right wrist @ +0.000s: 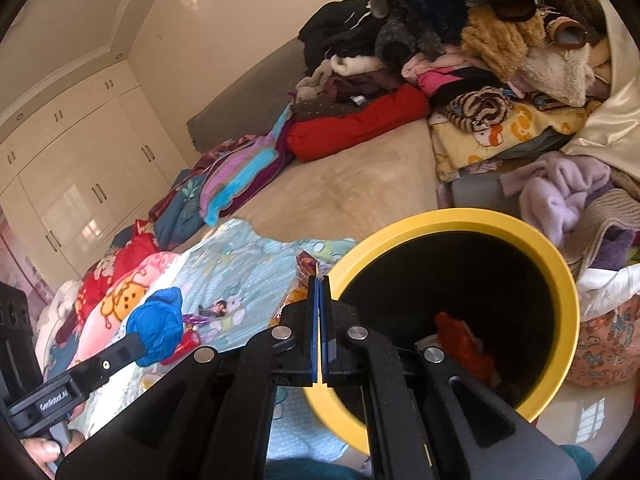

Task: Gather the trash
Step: 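Lift the blue bag and candy wrapper and carry both over the bin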

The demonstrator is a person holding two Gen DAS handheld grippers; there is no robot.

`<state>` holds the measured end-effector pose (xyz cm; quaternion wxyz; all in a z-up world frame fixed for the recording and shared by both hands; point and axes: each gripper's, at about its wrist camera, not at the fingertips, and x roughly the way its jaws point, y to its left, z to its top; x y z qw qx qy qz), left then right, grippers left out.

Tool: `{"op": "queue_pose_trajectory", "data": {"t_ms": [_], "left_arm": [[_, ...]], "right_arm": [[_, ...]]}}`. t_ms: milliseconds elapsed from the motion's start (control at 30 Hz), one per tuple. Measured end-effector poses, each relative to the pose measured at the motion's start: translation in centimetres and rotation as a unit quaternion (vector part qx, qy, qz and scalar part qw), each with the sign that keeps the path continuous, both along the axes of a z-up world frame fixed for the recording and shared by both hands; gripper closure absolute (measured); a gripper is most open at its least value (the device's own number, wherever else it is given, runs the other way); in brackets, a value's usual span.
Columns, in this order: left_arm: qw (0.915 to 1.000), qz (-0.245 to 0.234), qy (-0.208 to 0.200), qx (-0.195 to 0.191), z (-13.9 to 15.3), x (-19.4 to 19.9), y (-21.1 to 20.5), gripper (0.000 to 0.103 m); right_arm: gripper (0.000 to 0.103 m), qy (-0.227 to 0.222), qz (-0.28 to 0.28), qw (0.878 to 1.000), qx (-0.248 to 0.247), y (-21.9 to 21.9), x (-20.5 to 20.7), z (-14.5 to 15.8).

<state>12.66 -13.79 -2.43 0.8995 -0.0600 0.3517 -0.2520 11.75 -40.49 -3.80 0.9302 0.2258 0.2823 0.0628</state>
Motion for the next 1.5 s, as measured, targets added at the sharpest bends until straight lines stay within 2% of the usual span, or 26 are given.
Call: {"op": "queue_pose_trajectory", "data": {"t_ms": [800,1500], "left_arm": [[0.997,-0.075,-0.002,0.019,-0.8,-0.9,-7.2,0.101],[0.9931,-0.109,0.017,0.039,-3.3,-0.6,-10.5,0.101]], "right_arm": [[0.102,-0.006,-0.062,0.998,-0.005,-5.2,-0.6,-0.1],[0.102,0.007,-0.107,0.994,-0.02,-8.6,-0.8,-1.6]]}}
